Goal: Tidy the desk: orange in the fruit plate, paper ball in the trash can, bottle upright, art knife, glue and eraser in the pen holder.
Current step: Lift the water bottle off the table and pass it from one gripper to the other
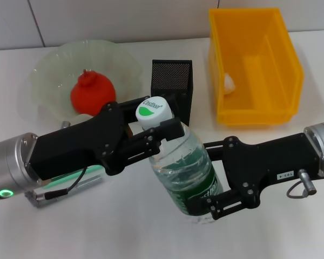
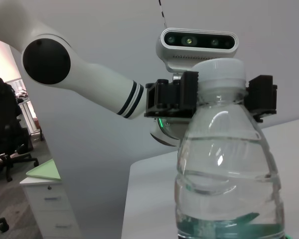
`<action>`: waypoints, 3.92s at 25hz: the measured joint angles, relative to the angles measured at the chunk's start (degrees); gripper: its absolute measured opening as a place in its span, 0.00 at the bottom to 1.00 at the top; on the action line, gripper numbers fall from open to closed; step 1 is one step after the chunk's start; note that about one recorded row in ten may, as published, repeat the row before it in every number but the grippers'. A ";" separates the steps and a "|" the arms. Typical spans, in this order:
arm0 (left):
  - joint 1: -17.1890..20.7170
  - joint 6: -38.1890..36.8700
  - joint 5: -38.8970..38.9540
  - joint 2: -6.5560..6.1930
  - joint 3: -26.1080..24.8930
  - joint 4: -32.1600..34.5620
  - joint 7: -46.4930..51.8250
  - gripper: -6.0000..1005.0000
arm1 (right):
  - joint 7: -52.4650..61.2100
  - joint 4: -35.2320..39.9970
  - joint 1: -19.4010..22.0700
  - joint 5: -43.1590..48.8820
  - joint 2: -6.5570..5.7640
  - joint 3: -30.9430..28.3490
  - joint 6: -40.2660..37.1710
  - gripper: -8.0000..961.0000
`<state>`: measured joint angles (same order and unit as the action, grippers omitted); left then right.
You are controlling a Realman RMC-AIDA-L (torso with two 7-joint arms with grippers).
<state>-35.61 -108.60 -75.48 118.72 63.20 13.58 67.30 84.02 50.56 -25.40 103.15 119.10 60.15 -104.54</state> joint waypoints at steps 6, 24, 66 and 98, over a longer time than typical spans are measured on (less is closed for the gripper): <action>0.27 -0.25 -0.05 -0.03 -0.01 0.54 0.32 0.45 | 0.75 1.23 1.01 0.02 -0.01 -0.23 -0.21 0.82; 1.34 -0.83 0.05 -0.30 -0.32 2.00 1.18 0.45 | 0.65 1.92 1.40 0.72 -0.01 -0.16 -0.36 0.81; 2.67 0.65 -1.50 -0.56 0.73 8.59 5.31 0.45 | -0.72 5.20 1.91 3.35 0.19 -0.24 -2.16 0.82; 3.08 -0.02 -3.25 -0.49 1.59 13.23 7.60 0.45 | 12.40 20.91 2.76 4.75 0.01 -0.60 -6.47 0.82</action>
<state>-32.53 -108.62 -78.73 118.23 64.79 26.80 74.90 96.42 71.47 -22.64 107.90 119.12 59.55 -111.01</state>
